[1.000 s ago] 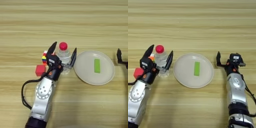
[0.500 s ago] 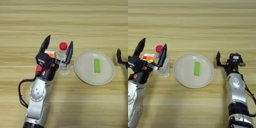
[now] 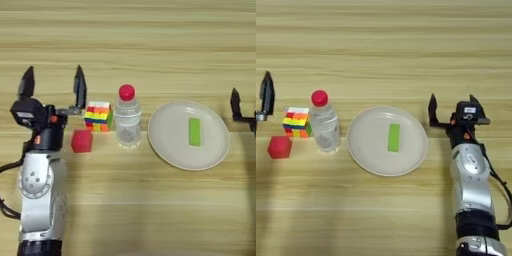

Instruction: Move the objects on the table

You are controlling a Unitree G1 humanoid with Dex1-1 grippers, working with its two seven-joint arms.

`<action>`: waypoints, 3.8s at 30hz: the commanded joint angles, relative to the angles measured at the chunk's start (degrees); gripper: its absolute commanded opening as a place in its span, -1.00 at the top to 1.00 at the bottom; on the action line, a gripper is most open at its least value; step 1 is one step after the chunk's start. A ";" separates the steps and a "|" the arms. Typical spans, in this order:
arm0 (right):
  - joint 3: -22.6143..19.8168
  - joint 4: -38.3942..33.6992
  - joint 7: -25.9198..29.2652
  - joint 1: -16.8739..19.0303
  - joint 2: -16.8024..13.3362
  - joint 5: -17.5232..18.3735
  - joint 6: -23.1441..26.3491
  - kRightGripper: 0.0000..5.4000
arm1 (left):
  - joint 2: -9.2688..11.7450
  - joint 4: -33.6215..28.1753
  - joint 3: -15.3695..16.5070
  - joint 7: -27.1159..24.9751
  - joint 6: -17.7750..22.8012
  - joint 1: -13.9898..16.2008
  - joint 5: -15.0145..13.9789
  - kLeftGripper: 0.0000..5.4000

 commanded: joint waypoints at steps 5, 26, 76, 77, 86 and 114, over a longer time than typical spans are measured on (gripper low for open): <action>4.05 -9.61 2.39 3.99 0.36 -0.74 2.56 -1.00 | 0.88 8.04 3.45 3.19 1.67 -2.92 1.73 -0.99; 23.69 -28.14 27.03 12.32 -3.07 6.40 10.75 -1.00 | 2.58 28.02 3.14 3.74 -2.95 -8.48 5.49 -0.99; 31.37 4.00 23.04 -8.57 11.44 -5.55 4.72 -1.00 | 2.64 27.45 2.76 4.41 -3.09 -8.12 5.85 -0.99; 31.35 4.43 22.90 -8.84 11.74 -5.56 4.58 -1.00 | 2.64 27.40 2.77 4.43 -3.08 -8.10 5.84 -0.99; 30.93 5.65 22.02 -9.87 13.34 -5.83 3.89 -1.00 | 2.67 27.28 2.81 4.43 -3.04 -7.96 5.79 -0.99; 29.50 2.91 21.69 -9.24 14.85 -4.69 5.34 -0.21 | 2.49 27.19 2.70 4.55 -2.96 -7.97 5.92 -1.00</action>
